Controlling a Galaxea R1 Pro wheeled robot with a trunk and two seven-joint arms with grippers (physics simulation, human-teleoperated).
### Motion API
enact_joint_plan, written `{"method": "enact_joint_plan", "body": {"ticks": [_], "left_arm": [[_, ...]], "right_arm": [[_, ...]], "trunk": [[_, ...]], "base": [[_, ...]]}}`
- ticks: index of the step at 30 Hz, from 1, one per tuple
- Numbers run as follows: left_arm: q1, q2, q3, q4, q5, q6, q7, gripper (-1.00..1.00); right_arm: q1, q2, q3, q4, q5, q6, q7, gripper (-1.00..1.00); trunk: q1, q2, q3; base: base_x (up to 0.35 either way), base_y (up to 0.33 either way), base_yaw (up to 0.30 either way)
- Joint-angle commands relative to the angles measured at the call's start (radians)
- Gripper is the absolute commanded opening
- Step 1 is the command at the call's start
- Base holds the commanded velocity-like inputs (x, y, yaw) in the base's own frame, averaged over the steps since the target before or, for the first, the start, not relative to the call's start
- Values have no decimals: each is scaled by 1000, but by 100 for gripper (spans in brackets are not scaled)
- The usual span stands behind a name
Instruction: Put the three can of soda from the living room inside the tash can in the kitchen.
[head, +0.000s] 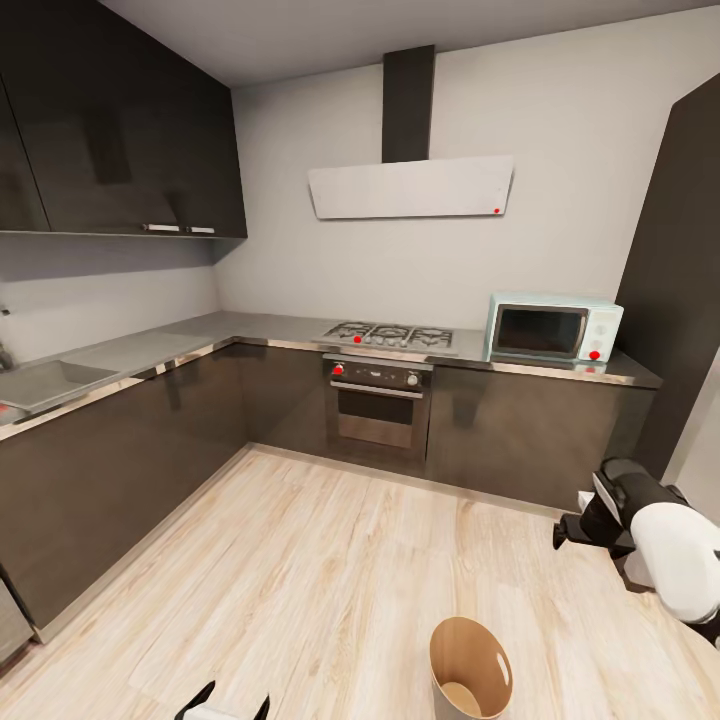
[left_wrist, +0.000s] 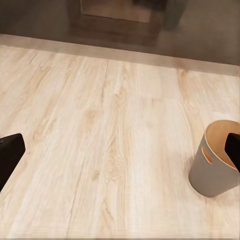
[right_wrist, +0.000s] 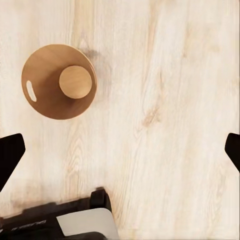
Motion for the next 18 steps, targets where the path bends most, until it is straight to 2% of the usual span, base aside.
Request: {"method": "enact_joint_plan", "body": {"ticks": [1,6,12,18], "left_arm": [[0,0,0,1,0,0,0,100],[0,0,2,3,0,2,2,100],[-5,0,2,12,0,5,4,100],[-6,0,2,14,0,6,4,100]], "right_arm": [[-1,0,0,1,0,0,-2,100],[-3,6,-2,-2,-5,0,1,100],[-4,31,-1,-11,-7,0,4,100],[-4,36,-1,-13,-7,0,5,100]], "trunk": [[0,0,0],[0,0,0],[0,0,0],[0,0,0]], "base": [[0,0,0],[0,0,0],[0,0,0],[73,0,0]]}}
